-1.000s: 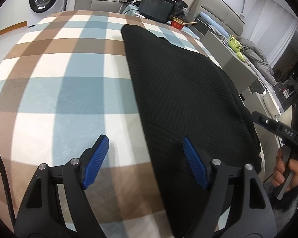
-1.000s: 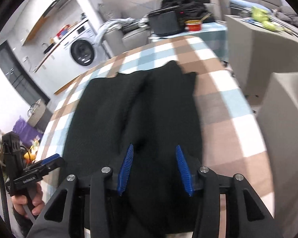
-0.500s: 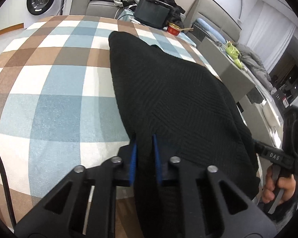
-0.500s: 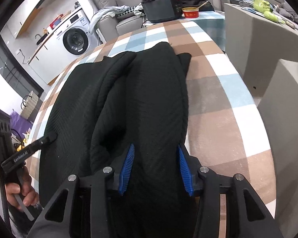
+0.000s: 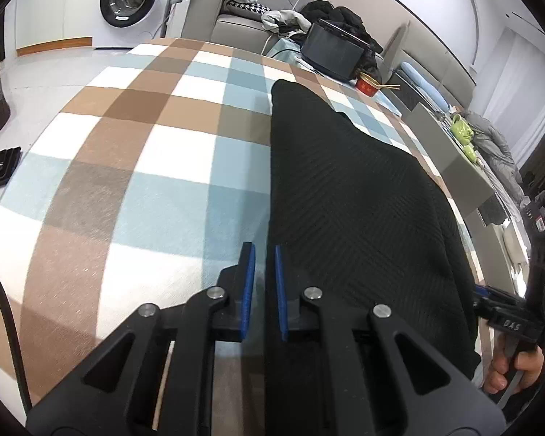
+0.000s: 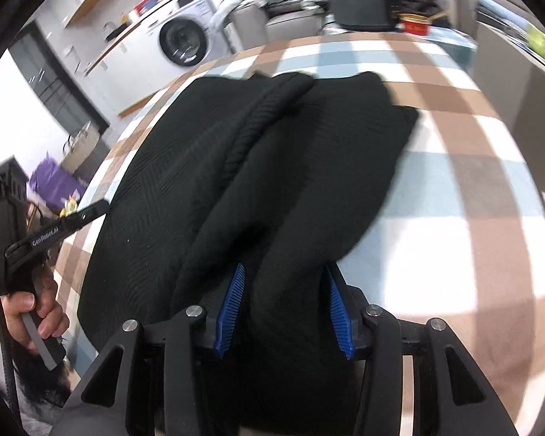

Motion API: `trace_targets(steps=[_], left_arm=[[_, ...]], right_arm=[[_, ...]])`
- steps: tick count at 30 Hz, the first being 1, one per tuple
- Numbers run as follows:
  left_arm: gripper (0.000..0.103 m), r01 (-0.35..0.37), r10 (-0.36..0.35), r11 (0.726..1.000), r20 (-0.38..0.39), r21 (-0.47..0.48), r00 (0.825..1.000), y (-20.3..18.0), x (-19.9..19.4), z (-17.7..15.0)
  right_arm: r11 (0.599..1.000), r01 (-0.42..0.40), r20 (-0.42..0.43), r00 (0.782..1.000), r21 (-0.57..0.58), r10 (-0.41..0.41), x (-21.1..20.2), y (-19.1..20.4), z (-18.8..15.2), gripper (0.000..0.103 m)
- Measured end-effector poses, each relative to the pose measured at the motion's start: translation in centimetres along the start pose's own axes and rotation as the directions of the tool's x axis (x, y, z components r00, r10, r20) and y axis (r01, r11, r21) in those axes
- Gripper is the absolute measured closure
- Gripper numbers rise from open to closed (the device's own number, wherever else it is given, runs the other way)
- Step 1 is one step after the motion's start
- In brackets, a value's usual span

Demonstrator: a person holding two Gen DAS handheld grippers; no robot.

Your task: Fold small clothes

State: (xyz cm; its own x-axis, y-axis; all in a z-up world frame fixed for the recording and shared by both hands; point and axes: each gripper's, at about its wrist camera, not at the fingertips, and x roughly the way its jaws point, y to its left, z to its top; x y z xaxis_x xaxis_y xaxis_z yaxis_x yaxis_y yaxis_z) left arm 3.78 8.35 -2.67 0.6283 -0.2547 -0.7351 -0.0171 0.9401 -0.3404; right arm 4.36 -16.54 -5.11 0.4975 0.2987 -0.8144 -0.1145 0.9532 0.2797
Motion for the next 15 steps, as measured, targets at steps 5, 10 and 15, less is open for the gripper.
trace_targets(steps=[5,10,15], left_arm=[[0.09,-0.009,0.01,0.999,-0.014,0.035,1.0,0.0,-0.6,-0.6],[0.06,0.003,-0.002,0.999,-0.013,0.054,1.0,-1.1,-1.8,-2.1],[0.044,0.02,-0.021,0.997,0.01,0.07,1.0,-2.0,-3.1,-3.0]], right_arm=[[0.986,-0.017,0.025,1.0,0.167,0.012,-4.3,-4.0,-3.7,0.057],[0.964,-0.135,0.03,0.991,0.231,0.131,-4.5,-4.7,-5.7,0.057],[0.975,-0.121,0.014,0.993,0.188,0.12,-3.3,-3.1,-5.3,0.081]])
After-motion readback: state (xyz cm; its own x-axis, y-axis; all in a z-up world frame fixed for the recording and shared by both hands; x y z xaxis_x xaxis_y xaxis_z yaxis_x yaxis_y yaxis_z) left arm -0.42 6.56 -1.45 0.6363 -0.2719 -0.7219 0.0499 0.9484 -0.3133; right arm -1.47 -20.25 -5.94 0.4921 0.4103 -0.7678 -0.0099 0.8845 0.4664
